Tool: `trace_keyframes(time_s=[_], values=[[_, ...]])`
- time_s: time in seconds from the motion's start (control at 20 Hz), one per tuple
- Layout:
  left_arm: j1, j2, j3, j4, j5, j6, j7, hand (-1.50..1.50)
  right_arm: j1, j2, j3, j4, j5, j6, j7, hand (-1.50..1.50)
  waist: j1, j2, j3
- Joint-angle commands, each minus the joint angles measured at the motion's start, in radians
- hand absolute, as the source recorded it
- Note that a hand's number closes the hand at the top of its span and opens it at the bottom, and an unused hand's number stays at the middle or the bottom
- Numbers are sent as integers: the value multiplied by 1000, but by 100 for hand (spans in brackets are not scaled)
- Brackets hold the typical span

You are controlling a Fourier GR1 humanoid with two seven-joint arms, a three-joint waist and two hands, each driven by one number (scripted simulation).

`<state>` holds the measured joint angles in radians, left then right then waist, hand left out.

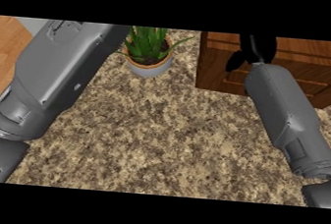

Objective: Pick up the can, place it into the drawer and close the drawer

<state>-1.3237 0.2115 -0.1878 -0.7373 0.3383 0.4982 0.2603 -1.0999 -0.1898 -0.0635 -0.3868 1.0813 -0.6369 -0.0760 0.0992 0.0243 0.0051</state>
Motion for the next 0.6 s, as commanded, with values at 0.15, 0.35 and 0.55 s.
trace_keyframes(time_s=[0.15, 0.35, 0.55], values=[[51, 52, 0, -102, 6, -32, 47, -150, -118, -15, -77, 47, -65, -19, -49, -150, 12, -1, -3], [121, 61, -6, -169, 4, -22, 45, -150, -125, 14, -134, 30, -142, 6, -128, -150, 19, -9, -3], [163, 97, -2, -220, 15, -61, 58, -150, -147, 31, -147, 39, -148, -8, -157, -150, 13, -9, -4]])
